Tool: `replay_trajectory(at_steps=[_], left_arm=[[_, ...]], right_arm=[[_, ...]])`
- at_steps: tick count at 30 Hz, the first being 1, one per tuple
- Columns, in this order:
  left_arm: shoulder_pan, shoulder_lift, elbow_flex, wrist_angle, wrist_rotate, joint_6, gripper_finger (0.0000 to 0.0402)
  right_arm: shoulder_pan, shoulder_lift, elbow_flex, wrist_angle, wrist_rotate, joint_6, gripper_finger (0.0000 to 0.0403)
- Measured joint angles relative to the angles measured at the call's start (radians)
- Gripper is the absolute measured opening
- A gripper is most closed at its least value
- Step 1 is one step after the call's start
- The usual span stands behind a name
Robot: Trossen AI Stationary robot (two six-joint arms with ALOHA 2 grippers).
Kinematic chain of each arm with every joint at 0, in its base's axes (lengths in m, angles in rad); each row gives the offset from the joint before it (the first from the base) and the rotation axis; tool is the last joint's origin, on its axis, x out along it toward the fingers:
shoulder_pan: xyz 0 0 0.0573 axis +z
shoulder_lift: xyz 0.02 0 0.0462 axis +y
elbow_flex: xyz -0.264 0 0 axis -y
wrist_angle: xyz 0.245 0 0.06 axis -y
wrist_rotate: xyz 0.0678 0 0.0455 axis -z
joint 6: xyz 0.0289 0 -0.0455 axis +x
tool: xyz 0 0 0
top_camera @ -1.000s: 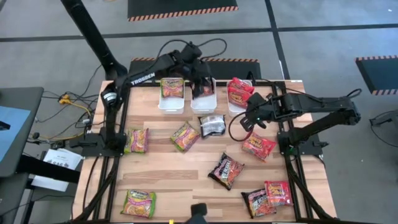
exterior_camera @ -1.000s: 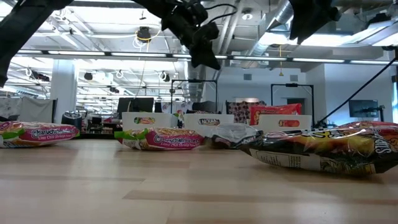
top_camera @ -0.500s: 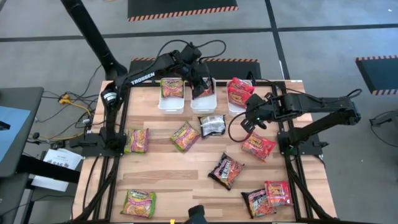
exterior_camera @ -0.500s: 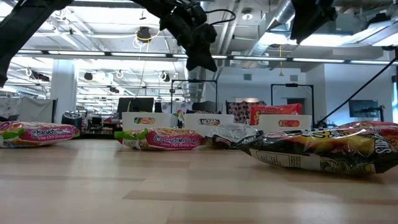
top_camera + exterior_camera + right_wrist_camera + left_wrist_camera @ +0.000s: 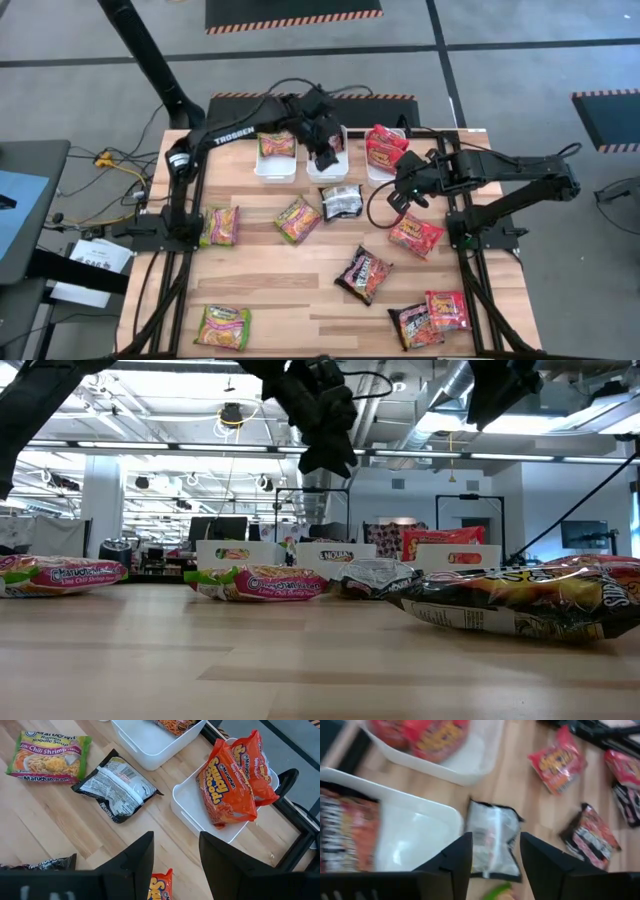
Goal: Sort Maruchan noodles
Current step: Put the black noodle pack into the middle white bin
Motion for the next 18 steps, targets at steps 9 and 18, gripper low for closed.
replay_trajectory(at_steps=[9,18], left_arm=[[-0.14,0.0,-0.042,-0.09,-0.185,0.024,0.0155],[-0.247,0.0,-0.173,0.008,-0.343,0.012,0.0155]], right_arm=[[0.004,0.0,0.0,-0.002,-0.025,0.023,0.018],[0.004,0.0,0.0,-0.006,-0.074,0.095,0.018]])
